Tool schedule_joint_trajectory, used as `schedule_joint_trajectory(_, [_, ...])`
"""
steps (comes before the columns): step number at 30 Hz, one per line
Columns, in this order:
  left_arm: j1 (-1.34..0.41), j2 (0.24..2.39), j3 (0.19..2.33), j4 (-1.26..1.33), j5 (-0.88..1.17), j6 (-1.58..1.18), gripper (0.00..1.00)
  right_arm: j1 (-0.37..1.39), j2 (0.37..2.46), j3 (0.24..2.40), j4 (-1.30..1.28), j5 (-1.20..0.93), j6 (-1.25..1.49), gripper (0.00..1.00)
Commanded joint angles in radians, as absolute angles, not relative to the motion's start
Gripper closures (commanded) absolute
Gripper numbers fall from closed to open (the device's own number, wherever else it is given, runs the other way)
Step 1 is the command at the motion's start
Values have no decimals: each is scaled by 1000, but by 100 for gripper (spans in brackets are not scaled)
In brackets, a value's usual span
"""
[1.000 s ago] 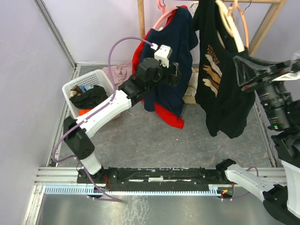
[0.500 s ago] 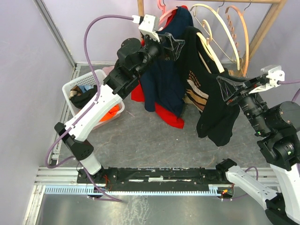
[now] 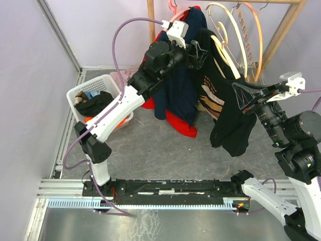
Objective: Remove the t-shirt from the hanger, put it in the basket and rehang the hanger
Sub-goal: Remove the T-shirt from the clothesline.
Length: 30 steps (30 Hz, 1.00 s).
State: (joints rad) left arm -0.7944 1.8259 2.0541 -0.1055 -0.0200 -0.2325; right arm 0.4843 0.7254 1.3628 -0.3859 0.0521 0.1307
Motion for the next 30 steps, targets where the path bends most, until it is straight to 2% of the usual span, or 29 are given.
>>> schedule_joint_trajectory(1, [-803, 1821, 2099, -47, 19, -283, 17, 487, 712, 1376, -269, 46, 135, 99])
schedule_joint_trajectory(17, [-811, 1750, 1993, 75, 76, -325, 17, 486, 712, 1358, -273, 50, 138, 99])
schedule_joint_trajectory(26, [-811, 1808, 2054, 59, 45, -322, 17, 486, 712, 1353, -271, 42, 148, 99])
schedule_joint_trajectory(30, [-811, 1843, 2100, 53, 12, -318, 22, 487, 709, 1346, -269, 35, 157, 99])
